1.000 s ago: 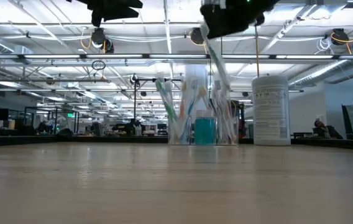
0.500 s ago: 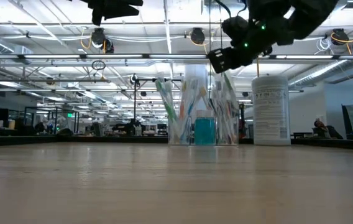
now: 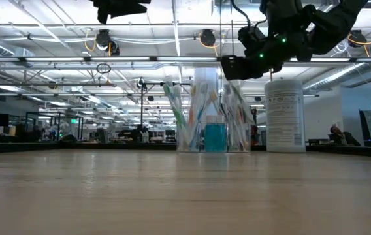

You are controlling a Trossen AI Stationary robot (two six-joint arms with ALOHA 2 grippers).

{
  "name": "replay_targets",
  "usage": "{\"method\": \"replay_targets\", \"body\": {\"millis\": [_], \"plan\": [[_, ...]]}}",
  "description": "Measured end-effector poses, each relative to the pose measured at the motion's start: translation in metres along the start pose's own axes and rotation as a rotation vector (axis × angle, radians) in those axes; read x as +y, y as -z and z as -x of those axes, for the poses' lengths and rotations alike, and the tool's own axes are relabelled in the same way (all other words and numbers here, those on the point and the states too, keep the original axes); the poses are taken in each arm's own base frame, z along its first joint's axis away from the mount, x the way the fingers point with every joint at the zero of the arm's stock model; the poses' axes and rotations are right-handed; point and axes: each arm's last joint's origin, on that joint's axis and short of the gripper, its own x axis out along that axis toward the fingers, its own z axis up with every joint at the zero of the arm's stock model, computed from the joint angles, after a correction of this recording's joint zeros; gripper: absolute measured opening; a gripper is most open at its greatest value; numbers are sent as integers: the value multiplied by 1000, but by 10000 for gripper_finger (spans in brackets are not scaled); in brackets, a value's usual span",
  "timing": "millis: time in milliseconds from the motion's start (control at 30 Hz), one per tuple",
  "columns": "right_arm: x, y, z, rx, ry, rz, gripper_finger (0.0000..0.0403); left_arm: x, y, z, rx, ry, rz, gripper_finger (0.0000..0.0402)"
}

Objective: Pick & Place toothbrushing station
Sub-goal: Put the green toothbrush into the transparent organizer

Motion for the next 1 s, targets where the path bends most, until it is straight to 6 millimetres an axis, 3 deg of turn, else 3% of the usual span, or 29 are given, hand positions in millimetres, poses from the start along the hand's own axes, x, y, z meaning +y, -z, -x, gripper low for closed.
{"method": "replay_targets", "body": {"millis": [367, 1000], "plan": [[-1, -14, 0, -114, -41, -76, 0, 0, -1, 0, -8, -1, 11, 172], [3, 13, 1, 96, -69, -31, 0, -4, 10, -9, 50, -4, 46, 172]]}}
